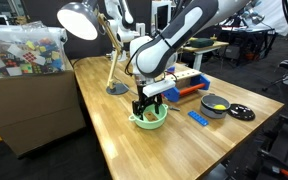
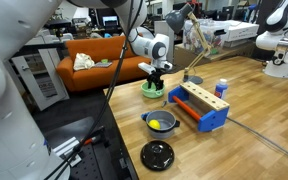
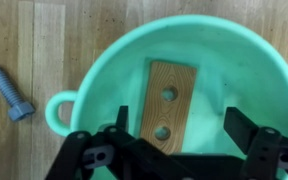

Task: Remove the wooden block from the light-green bowl

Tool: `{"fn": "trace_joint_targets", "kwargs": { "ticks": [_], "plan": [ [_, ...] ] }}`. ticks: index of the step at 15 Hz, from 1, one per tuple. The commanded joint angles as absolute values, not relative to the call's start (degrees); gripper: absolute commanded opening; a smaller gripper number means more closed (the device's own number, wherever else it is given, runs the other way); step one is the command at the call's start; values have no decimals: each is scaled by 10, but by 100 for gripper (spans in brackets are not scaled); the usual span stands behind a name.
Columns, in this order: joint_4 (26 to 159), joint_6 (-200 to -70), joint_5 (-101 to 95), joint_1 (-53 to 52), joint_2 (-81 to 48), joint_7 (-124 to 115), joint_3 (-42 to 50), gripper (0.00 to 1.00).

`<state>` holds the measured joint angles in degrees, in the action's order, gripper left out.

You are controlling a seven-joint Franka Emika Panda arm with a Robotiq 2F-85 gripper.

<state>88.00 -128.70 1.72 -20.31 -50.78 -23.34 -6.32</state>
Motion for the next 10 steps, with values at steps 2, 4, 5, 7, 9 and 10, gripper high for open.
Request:
{"fn": "trace_joint_targets", "kwargs": {
  "ticks": [2,4,5,7,9,10],
  "plan": [
    [863,-1286,32,-201,-522,-228,-64,97],
    [858,-1286,32,-202,-525,-227,-64,81],
    [859,-1287,32,-202,-525,-227,-64,69],
    [858,-1287,32,-201,-527,-225,-65,55],
    [857,-1286,33,-200,-526,-224,-66,39],
    [856,-1285,34,-200,-527,-224,-66,33]
  ]
}}
